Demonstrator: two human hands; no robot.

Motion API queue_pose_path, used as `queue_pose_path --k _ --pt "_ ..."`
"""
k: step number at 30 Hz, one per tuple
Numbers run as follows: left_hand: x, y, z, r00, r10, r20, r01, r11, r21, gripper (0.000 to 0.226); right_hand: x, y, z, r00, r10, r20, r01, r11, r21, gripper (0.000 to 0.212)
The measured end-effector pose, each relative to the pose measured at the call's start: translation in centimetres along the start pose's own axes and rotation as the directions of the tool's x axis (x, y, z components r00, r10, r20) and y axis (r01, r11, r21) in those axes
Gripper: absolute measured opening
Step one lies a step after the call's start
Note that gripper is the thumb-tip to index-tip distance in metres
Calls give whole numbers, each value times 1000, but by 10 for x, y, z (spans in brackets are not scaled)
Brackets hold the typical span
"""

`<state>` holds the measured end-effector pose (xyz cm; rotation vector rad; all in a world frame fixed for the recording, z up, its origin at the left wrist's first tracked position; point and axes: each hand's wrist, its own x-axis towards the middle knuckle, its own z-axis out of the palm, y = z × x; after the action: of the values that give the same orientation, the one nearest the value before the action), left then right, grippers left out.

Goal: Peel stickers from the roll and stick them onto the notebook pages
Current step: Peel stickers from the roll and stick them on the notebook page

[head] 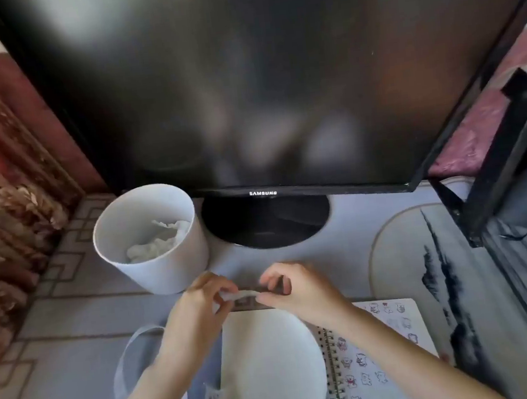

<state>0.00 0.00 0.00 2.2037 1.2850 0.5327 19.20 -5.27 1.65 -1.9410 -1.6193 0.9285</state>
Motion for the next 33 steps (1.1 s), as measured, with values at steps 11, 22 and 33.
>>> queue_pose_path --k 11,22,33 --pt "-8 1 -8 968 225 -111 -221 974 43 18 6 15 12 976 -209 -63 207 977 -42 9" --pt "-100 -3 -21 998 -9 -60 6 999 -39 14 -16 8 26 931 -151 -333 98 981 -170 12" --pt "-105 4 -20 996 -12 -94 -21 939 -344 34 -47 -8 38 871 -203 -448 201 978 -53 17"
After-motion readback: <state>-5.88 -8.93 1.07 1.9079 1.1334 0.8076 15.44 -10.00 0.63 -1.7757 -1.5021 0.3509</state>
